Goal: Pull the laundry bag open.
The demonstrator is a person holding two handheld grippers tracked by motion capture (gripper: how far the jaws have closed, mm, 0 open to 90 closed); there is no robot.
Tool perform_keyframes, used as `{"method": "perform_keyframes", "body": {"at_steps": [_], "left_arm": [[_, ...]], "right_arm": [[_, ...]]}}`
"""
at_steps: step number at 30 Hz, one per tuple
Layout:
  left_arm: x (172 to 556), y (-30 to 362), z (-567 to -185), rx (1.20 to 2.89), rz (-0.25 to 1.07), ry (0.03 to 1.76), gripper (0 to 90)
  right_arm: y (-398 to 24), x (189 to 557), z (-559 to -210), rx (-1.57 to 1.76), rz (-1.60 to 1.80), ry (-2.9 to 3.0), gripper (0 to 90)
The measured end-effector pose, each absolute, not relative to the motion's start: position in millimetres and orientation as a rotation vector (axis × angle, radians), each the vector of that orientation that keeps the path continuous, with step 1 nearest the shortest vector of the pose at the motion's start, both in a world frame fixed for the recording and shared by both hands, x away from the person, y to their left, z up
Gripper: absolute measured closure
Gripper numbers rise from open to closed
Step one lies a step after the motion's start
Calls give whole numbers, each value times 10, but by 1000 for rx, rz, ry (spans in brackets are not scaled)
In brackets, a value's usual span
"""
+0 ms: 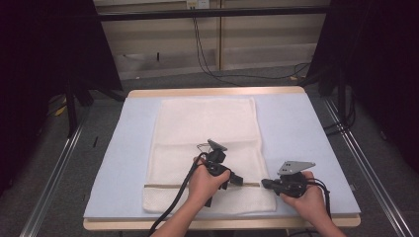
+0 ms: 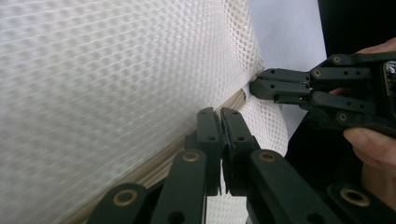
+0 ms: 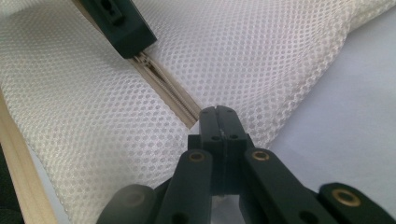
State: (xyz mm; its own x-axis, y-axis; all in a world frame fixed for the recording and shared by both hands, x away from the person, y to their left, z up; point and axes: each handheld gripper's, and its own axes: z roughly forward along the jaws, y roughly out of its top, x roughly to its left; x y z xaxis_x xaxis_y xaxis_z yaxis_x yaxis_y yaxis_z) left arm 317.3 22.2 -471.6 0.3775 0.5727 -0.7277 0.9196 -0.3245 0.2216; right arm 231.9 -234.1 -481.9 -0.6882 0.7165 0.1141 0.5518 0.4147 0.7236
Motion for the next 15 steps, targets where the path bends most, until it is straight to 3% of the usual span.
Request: {"method": "perform_keyframes", "body": {"at_steps": [15], "left_arm": [[3202,588,-4684,2007,-704,1294,876]], "right_arm": [[-2334,2312,-4818,1116,1127,2452,900]]}}
